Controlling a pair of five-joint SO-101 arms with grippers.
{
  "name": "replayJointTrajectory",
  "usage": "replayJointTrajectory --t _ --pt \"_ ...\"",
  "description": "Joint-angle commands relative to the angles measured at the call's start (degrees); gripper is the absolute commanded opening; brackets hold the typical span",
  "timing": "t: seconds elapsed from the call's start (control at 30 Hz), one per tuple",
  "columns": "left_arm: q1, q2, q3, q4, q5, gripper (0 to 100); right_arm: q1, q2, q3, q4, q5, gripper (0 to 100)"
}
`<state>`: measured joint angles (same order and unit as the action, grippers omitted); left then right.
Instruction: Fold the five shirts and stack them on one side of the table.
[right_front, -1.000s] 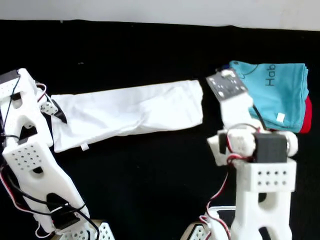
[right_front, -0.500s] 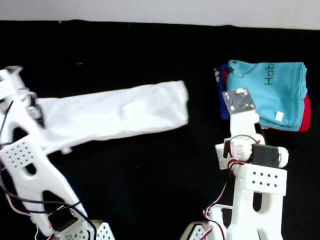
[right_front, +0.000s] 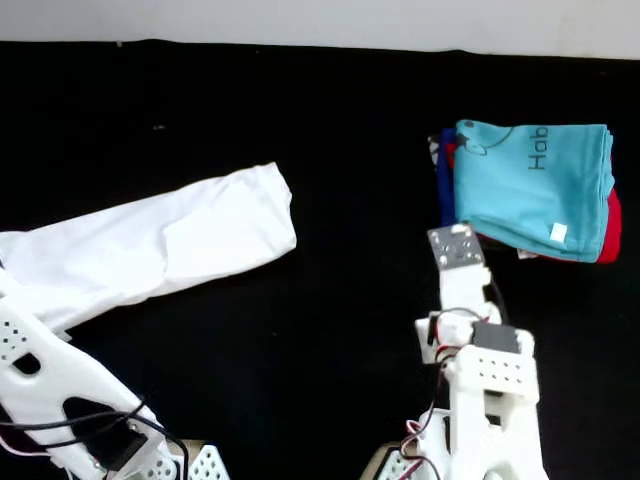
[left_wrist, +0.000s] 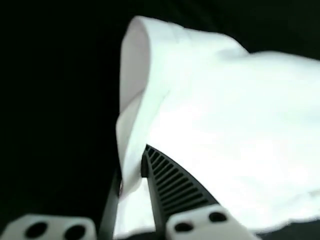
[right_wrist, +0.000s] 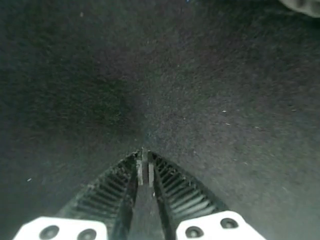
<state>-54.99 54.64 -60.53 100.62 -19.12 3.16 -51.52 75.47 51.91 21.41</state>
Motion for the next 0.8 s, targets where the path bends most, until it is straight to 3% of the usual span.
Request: replayJointTrajectory --t 0.0,0.2,0.37,0.53,0.77 --pt "6.4 -19.9 14.0 0.7 -0.2 1 0.5 -1.3 3.9 -5.9 0.4 0.6" --pt "27.3 -42.9 31.6 0.3 5.1 1 0.5 -1.3 11.6 -14.1 0.4 0.6" --pt "42.4 -45.1 31.8 -2.0 10.5 1 0.5 -1.4 15.2 -16.1 0.4 0.6" --pt "49.6 -43.3 31.9 -10.7 11.0 1 0.5 -1.4 15.2 -16.3 0.4 0.6" --pt "54.5 -29.9 31.7 -20.9 10.8 1 0.4 -1.4 15.3 -16.4 0.4 0.6"
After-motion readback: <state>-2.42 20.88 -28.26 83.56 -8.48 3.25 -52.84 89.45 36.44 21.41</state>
